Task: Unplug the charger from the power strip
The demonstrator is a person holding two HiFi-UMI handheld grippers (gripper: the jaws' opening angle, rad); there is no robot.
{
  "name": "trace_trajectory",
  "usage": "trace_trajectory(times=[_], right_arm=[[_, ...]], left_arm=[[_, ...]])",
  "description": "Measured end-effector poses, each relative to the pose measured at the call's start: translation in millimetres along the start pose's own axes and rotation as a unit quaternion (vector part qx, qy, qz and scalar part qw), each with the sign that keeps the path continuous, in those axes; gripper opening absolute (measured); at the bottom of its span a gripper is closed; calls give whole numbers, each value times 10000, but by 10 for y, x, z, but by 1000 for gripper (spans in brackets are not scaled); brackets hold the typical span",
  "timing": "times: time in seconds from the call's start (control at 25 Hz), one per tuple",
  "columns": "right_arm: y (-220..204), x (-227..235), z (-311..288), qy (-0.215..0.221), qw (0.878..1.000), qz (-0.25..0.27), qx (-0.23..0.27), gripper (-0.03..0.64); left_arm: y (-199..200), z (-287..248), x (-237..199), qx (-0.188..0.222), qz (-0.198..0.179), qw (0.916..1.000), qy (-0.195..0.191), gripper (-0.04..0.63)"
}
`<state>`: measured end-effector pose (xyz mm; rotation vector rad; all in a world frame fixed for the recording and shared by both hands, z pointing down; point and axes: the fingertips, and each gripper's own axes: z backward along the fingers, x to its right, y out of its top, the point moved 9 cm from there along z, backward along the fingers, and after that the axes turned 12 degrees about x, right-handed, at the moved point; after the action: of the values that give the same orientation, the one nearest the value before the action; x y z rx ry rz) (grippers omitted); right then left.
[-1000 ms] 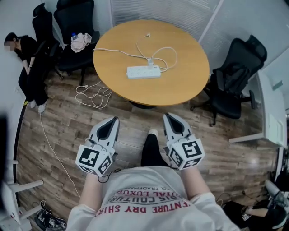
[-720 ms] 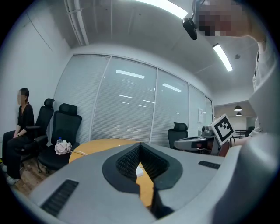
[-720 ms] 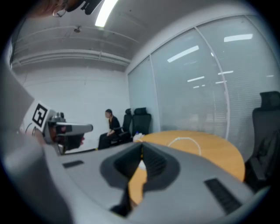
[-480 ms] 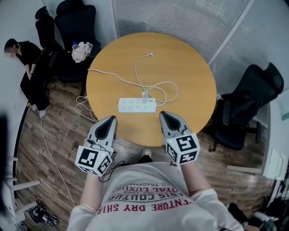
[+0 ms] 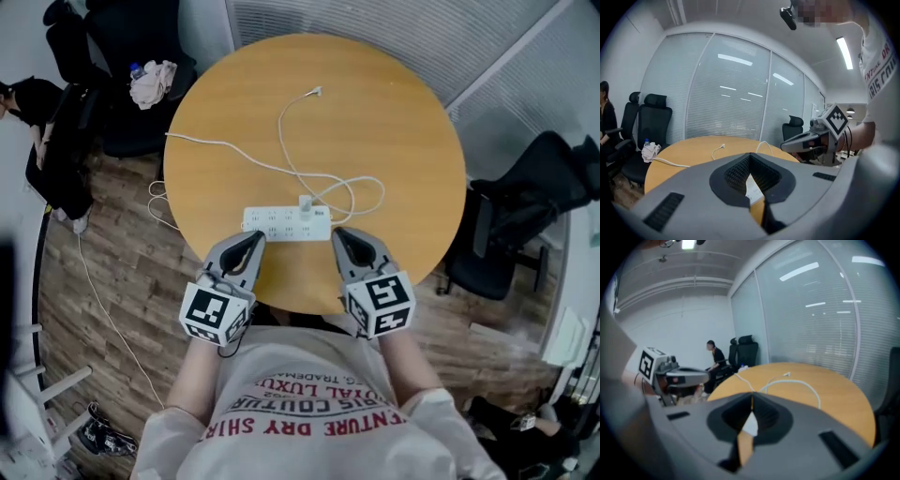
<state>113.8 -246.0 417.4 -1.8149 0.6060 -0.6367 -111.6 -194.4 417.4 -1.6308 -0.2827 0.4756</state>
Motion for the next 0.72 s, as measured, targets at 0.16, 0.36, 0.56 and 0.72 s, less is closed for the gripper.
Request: trace_trajectory(times=[0.16,0.36,0.56,0.72], right_arm=[[-230,-29,-206,-322,9982,-382,-344,28],[-465,-50,-466,-598,9941,-525,-736,28],[-657,-94,-641,-747,9893,-576,-1110,28],[-765,-86,-759,-914,9840,-749,-1335,29]], left_arm=[[-402,-178,-277,-530,16,9970,-568,29],[-882,-441,-599,-1441,-144,9856,-872,29],[-1174,-709,-672,-2011,-170,9721,-1198,29],[-1405,-851,-636,-2657,-361,9520,-1476,29]])
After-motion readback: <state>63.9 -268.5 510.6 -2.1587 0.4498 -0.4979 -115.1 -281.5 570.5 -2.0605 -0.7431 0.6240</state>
